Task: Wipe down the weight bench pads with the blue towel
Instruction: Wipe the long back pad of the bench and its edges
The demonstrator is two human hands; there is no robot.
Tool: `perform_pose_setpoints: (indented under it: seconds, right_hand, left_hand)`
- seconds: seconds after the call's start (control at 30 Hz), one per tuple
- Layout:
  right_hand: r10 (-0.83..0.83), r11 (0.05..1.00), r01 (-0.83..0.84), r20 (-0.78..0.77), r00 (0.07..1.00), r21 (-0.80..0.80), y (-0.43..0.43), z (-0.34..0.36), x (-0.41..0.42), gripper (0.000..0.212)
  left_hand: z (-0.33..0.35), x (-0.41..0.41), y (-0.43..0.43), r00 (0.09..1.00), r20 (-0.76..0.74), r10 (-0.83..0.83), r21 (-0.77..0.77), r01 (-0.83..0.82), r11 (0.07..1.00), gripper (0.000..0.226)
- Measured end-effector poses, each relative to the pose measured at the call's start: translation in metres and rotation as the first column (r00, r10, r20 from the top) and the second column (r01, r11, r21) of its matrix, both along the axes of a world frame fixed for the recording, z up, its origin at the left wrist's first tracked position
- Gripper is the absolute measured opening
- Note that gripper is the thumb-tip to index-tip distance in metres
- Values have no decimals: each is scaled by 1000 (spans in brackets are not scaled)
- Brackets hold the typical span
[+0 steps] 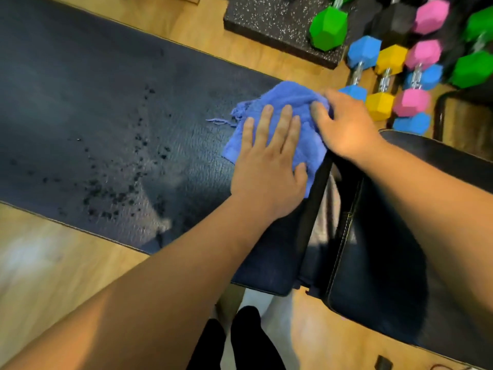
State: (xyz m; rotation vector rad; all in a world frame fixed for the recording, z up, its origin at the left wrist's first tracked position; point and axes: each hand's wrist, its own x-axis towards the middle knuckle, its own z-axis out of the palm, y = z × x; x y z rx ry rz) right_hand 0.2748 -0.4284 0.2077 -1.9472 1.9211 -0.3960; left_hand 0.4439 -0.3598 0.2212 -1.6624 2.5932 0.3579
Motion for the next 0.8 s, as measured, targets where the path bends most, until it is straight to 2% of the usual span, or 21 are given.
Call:
perform_pose_setpoints:
  seconds: [0.07,0.17,0.3,0.4,0.57,0.73,0.8]
  right_hand:
    - [-32,998,32,-13,999,57,6,0,4,47]
    - [-48,991,58,-83,995,122,32,4,20,57]
    - [184,983,-177,-256,949,49,83,8,39,64]
    - [266,963,-262,-329,906,56,106,7,57,65]
    - [331,939,-343,-357,874,32,134,6,85,64]
    - [370,922,-388,-300,879,0,171,7,96,64]
    - [375,921,-388,-268,887,5,195,8,106,62]
  left_hand:
    - [-2,-1,7,998,-52,-38,-20,37,999,70]
    - [-4,5,28,989,-145,-32,-26,29,999,70]
    - [-2,20,84,984,-175,27,-9,-29,1000,68]
    - [-4,40,122,963,-242,116,39,-110,993,64]
    - [-2,60,163,974,-152,170,60,-163,985,66]
    - [-4,99,200,984,-111,143,20,-142,990,62]
    - [0,113,217,983,-49,176,56,-173,983,64]
